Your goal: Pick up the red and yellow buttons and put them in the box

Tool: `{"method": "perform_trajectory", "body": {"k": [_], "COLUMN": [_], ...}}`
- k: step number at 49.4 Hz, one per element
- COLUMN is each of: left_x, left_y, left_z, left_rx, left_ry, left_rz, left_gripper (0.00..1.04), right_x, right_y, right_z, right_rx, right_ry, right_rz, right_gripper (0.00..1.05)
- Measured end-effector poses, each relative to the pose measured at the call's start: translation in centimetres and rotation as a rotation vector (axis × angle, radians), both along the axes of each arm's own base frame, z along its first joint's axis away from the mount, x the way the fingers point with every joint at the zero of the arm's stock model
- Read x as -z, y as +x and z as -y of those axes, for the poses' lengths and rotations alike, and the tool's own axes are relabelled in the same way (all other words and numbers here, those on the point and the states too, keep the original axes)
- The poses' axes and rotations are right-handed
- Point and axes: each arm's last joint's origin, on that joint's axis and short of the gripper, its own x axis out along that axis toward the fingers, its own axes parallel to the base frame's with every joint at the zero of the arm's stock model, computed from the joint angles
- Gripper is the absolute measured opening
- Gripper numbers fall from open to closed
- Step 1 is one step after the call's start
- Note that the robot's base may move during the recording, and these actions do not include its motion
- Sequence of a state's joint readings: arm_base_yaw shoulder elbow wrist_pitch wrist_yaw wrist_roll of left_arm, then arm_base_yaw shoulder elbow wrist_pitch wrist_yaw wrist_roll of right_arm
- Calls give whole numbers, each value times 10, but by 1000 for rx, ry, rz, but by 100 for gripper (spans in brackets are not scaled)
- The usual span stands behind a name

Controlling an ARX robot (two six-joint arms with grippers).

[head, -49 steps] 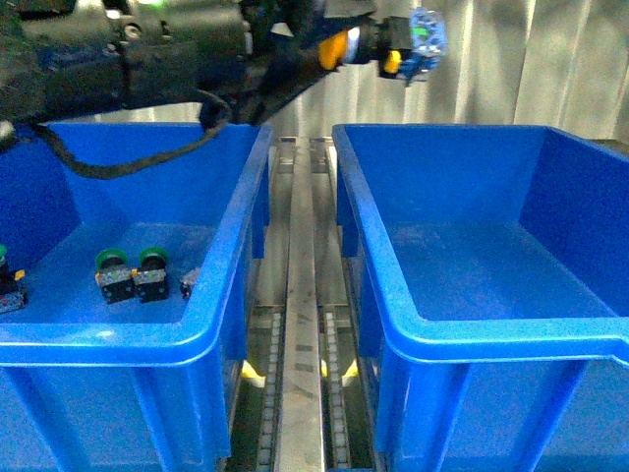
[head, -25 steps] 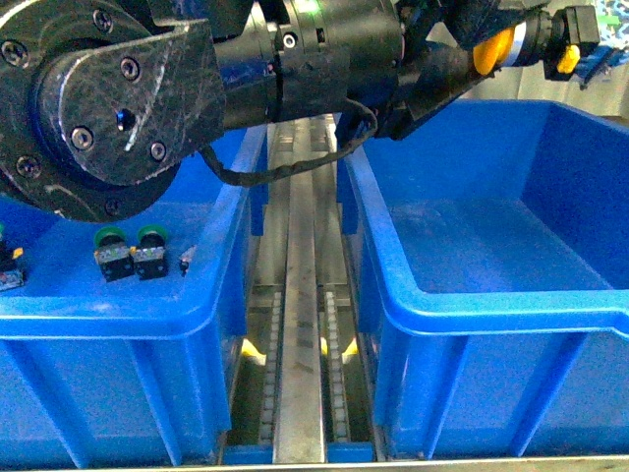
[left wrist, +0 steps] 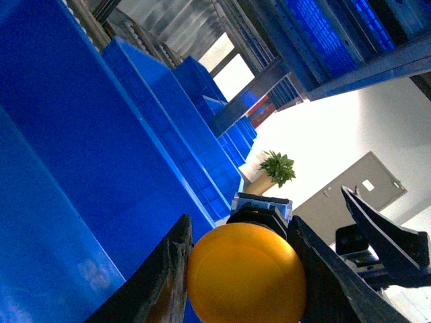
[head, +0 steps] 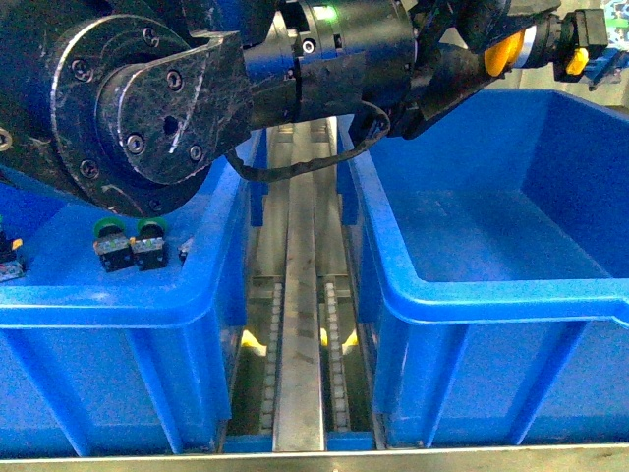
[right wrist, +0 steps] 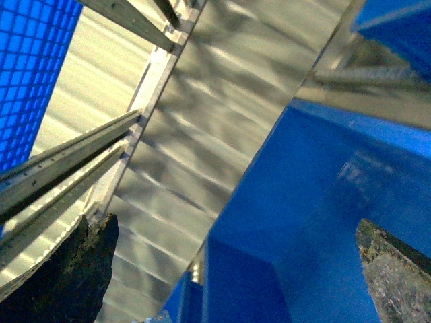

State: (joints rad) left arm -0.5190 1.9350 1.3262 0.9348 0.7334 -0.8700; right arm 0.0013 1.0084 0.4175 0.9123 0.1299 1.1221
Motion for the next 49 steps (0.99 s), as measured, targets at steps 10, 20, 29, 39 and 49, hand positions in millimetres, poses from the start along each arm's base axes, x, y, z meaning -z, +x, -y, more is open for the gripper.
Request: {"method": "perform_trajectory", "body": {"k": [10,20,29,39,49], "left_x": [-8,-8,-9,-3,2], "left_y": [3,6,5,3,3], "left_z": [6,8,10,19,24], "left_rx": [26,16,24,39,32], "left_ry": [-14,-26,-37,-31,-33], "left_rz": [23,18,12,-2,-22], "left_gripper": [34,34,34,34,34], "right_x": [-11,-10,-12,-24,-33], "right_y": [36,57,64,63,57], "right_z": [-37,-61,-73,-84,-89], "right_rx": [-114,-163,-178,-211,-219], "right_ry": [166,208,239,252,266], "right_rz": [30,11,2,27,43], "right_gripper": [102,102,102,102,102]}}
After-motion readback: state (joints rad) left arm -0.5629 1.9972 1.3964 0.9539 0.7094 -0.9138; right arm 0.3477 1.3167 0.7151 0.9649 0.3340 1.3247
